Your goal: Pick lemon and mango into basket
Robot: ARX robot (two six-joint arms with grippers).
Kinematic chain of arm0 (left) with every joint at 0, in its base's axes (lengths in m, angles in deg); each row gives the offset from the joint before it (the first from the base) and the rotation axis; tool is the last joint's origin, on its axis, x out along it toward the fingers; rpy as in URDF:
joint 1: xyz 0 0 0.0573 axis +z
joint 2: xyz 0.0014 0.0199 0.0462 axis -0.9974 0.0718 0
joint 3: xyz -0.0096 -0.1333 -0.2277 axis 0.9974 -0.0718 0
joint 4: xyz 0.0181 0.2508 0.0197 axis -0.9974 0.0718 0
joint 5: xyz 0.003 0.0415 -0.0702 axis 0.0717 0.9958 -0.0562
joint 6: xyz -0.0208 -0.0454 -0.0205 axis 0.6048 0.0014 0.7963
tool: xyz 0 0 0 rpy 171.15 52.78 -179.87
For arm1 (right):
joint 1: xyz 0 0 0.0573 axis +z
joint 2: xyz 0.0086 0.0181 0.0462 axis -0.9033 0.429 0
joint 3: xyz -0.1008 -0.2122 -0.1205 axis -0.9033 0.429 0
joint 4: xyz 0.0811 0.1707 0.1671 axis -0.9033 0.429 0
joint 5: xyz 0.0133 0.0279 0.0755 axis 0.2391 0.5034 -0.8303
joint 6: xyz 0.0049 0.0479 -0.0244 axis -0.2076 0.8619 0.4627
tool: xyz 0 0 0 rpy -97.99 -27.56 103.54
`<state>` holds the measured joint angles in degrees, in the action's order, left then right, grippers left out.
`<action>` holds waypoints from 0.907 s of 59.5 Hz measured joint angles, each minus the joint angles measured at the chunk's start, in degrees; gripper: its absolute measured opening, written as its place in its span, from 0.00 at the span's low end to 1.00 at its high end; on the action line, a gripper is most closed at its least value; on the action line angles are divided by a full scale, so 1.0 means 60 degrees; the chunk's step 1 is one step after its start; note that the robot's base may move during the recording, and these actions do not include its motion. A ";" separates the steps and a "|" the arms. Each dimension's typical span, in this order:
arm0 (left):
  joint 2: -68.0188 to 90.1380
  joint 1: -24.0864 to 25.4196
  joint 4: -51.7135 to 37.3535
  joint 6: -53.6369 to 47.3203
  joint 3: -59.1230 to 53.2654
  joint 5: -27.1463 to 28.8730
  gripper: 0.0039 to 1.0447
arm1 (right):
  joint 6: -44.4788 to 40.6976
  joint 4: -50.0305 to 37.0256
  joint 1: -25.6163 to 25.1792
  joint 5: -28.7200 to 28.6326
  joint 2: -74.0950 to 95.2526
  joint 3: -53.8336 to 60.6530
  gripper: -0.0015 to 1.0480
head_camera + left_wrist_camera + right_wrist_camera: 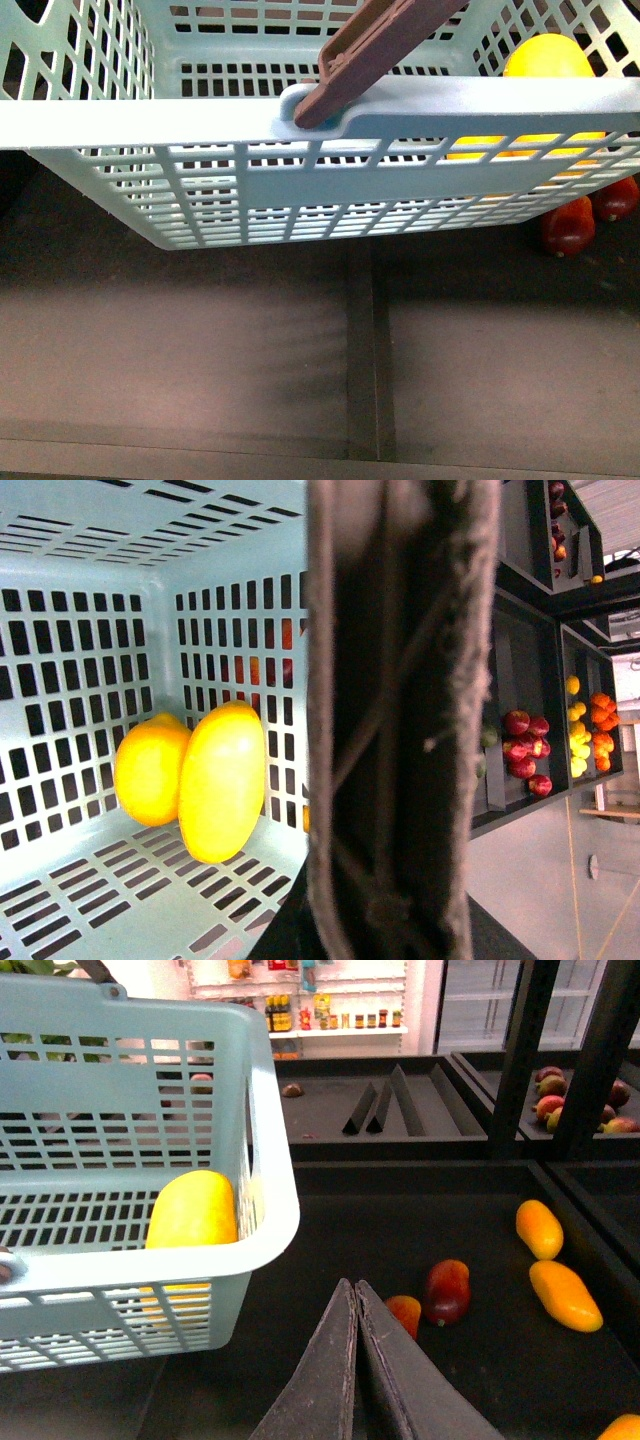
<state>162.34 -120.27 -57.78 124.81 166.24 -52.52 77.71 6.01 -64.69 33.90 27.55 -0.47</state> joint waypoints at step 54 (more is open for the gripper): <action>-0.0128 0.0546 -0.1774 0.0550 -0.1177 0.3792 0.04 | -0.0007 0.0011 0.0000 0.0022 -0.0015 0.0000 0.92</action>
<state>161.58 -116.99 -68.42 128.11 159.18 -29.76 77.67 6.08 -64.69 34.03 27.46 -0.47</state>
